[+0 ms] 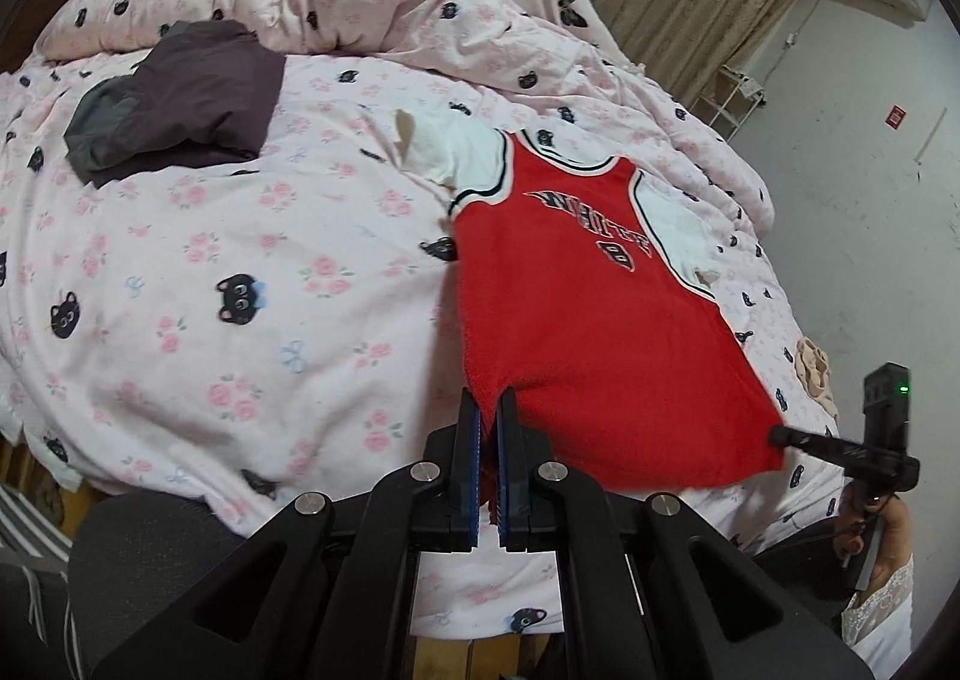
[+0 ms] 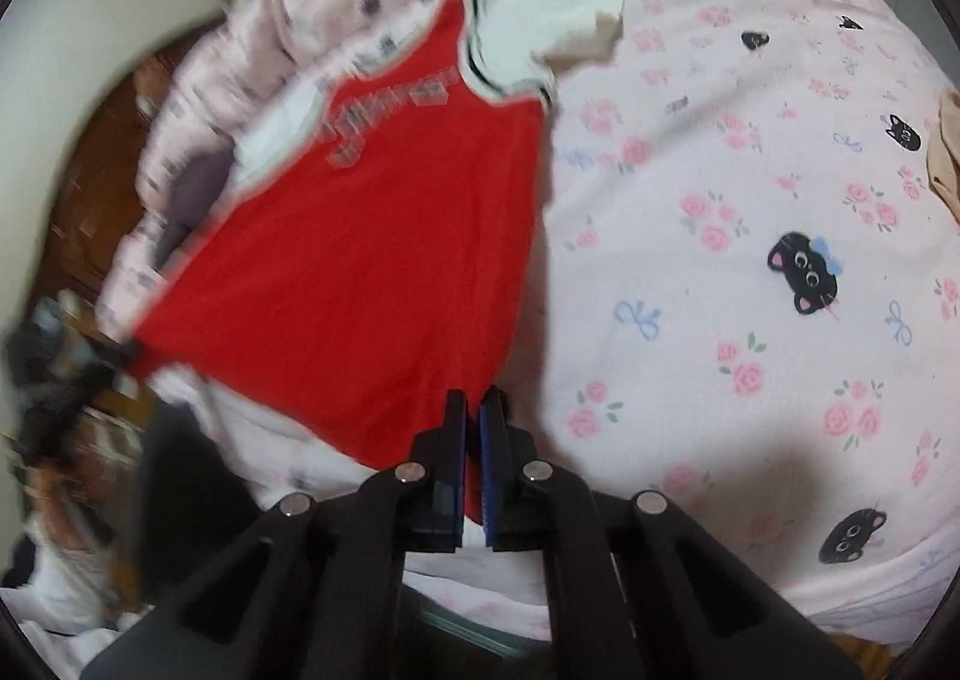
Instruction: Fold clothes
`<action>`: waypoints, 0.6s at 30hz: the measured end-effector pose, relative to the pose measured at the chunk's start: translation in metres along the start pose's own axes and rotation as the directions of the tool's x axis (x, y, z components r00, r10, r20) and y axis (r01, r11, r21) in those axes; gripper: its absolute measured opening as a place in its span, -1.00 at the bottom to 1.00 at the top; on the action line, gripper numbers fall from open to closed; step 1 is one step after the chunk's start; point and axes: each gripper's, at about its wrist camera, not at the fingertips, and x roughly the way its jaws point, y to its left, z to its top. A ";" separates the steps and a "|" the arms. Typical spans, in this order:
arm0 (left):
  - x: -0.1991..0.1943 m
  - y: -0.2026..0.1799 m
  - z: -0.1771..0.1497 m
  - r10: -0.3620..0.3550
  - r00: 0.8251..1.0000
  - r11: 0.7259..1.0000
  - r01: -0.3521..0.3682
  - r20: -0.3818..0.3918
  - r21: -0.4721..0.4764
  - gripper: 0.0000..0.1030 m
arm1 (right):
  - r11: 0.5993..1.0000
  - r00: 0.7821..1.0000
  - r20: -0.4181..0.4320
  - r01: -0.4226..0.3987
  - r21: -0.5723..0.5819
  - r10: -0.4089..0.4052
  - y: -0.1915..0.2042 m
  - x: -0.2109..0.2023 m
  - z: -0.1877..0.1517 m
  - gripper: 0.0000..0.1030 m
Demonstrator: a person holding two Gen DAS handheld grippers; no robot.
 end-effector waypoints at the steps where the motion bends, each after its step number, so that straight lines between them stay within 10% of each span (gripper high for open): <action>1: -0.001 0.001 0.000 0.000 1.000 1.000 0.000 -0.003 0.000 -0.95 | 0.999 0.999 0.025 -0.045 0.016 0.044 -0.002 -0.007 0.000 -0.92; 6: 0.006 -0.001 -0.001 0.039 0.998 0.999 -0.037 -0.041 0.037 -0.94 | 0.987 0.988 0.089 -0.133 0.084 0.126 -0.016 -0.026 0.006 -0.92; 18: 0.056 0.023 -0.027 0.134 0.973 0.991 -0.135 -0.187 0.010 -0.86 | 0.971 0.966 -0.102 0.235 -0.036 -0.237 -0.013 0.022 -0.010 -0.86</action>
